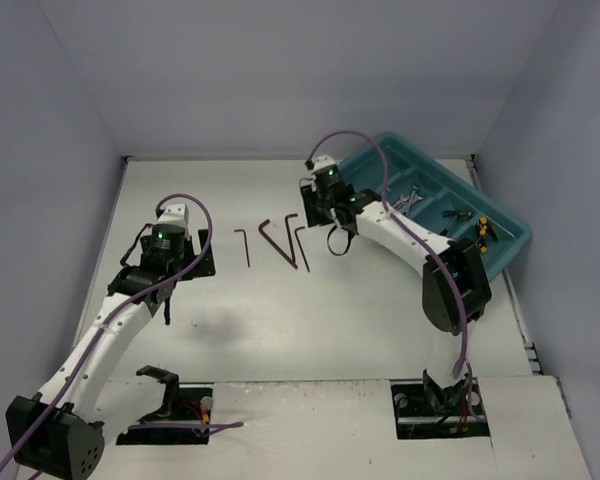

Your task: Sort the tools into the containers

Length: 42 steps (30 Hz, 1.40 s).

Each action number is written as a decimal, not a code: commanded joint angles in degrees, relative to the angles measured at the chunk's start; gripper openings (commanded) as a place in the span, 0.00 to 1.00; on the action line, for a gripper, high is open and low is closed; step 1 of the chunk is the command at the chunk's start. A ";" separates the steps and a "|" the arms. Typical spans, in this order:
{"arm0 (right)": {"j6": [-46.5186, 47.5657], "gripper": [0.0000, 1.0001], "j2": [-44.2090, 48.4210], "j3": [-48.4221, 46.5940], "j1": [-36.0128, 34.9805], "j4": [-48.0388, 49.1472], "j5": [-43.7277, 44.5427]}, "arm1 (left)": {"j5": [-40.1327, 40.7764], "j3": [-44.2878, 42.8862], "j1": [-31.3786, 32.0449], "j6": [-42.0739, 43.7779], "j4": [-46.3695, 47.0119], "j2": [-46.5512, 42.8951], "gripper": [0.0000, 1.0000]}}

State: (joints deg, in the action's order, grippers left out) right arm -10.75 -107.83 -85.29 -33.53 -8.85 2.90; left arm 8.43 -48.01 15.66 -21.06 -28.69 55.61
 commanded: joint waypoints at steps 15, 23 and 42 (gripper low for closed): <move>-0.85 0.36 -15.21 -6.20 -4.87 0.02 2.90 | 2.17 -1.65 -0.46 1.55 2.50 0.72 0.90; -5.08 0.36 -11.49 -6.84 -4.96 0.06 4.09 | 2.36 -1.74 -0.52 1.64 2.32 1.03 0.91; -8.58 0.33 -12.67 -6.99 -5.89 0.06 4.04 | 2.33 -1.56 -0.46 1.64 2.02 0.64 0.90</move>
State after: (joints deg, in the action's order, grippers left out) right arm -17.98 -122.28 -89.71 -38.71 -9.28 6.02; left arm 10.15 -48.01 15.62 -20.10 -28.61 56.90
